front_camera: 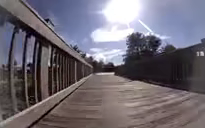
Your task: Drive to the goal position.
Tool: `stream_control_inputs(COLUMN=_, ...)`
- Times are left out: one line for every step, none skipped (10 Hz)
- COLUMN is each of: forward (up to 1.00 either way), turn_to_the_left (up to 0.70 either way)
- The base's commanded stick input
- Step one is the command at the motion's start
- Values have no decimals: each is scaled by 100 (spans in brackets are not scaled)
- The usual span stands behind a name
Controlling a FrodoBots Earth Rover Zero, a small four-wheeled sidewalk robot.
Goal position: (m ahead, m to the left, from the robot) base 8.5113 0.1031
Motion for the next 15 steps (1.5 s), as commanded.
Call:
stream_control_inputs(forward=85, turn_to_the_left=0)
stream_control_inputs(forward=85, turn_to_the_left=0)
stream_control_inputs(forward=85, turn_to_the_left=0)
stream_control_inputs(forward=85, turn_to_the_left=0)
stream_control_inputs(forward=85, turn_to_the_left=0)
stream_control_inputs(forward=85, turn_to_the_left=0)
stream_control_inputs(forward=85, turn_to_the_left=0)
stream_control_inputs(forward=85, turn_to_the_left=0)
stream_control_inputs(forward=85, turn_to_the_left=0)
stream_control_inputs(forward=85, turn_to_the_left=0)
stream_control_inputs(forward=85, turn_to_the_left=0)
stream_control_inputs(forward=85, turn_to_the_left=0)
stream_control_inputs(forward=85, turn_to_the_left=0)
stream_control_inputs(forward=85, turn_to_the_left=0)
stream_control_inputs(forward=85, turn_to_the_left=0)
